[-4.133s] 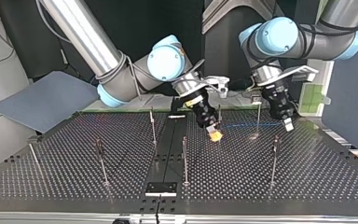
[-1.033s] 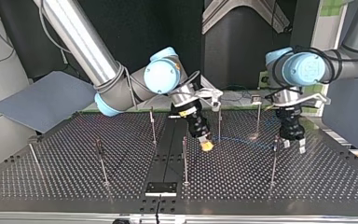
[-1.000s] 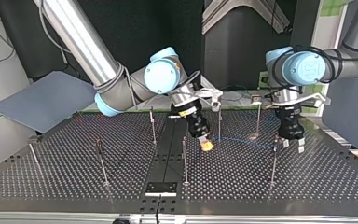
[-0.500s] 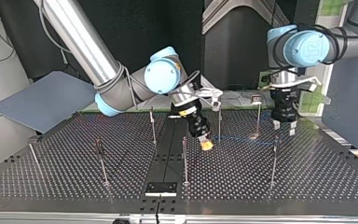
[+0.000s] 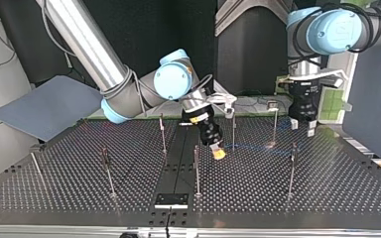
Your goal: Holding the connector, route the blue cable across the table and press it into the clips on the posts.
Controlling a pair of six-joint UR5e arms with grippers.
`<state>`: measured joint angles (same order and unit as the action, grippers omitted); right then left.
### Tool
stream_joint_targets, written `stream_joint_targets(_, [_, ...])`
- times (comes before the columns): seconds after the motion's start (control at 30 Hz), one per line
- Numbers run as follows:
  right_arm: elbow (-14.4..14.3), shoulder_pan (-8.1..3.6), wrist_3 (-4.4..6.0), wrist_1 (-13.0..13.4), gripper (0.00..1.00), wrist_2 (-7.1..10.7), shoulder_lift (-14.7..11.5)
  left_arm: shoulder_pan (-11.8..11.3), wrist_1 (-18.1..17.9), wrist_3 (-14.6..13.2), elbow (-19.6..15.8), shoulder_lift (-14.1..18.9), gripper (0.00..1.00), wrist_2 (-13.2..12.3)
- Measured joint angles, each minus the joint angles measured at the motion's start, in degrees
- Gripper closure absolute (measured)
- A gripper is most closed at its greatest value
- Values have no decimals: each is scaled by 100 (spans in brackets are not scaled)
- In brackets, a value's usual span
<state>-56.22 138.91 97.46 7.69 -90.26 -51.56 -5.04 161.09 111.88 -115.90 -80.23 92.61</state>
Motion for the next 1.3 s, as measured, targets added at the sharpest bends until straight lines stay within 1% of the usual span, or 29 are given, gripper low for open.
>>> stream_joint_targets(0.17, [0,1,-5,1,100,-58,0,76,250,-143,-1,247,0,-52])
stream_joint_targets(0.33, [0,3,-6,8,100,-89,0,117,486,-195,0,484,0,-114])
stream_joint_targets(0.43, [0,3,-8,1,100,-102,0,216,644,-302,0,587,0,-224])
stream_joint_targets(0.53, [0,4,-12,5,100,-119,0,312,793,-461,3,608,0,-384])
stream_joint_targets(0.67, [0,3,-14,14,100,-137,0,403,809,-592,9,562,0,-616])
stream_joint_targets(0.77, [13,2,-15,17,100,-163,0,459,744,-626,25,474,0,-705])
stream_joint_targets(0.83, [25,1,-15,16,100,-170,0,493,716,-661,52,401,0,-714])
stream_joint_targets(0.97, [39,2,-11,15,100,-175,0,569,666,-750,171,227,0,-596])
stream_joint_targets(1.13, [41,1,-12,12,100,-177,0,660,573,-761,355,85,0,-495])
stream_joint_targets(1.3, [43,1,-11,0,100,-176,1,758,498,-822,537,-150,0,-369])
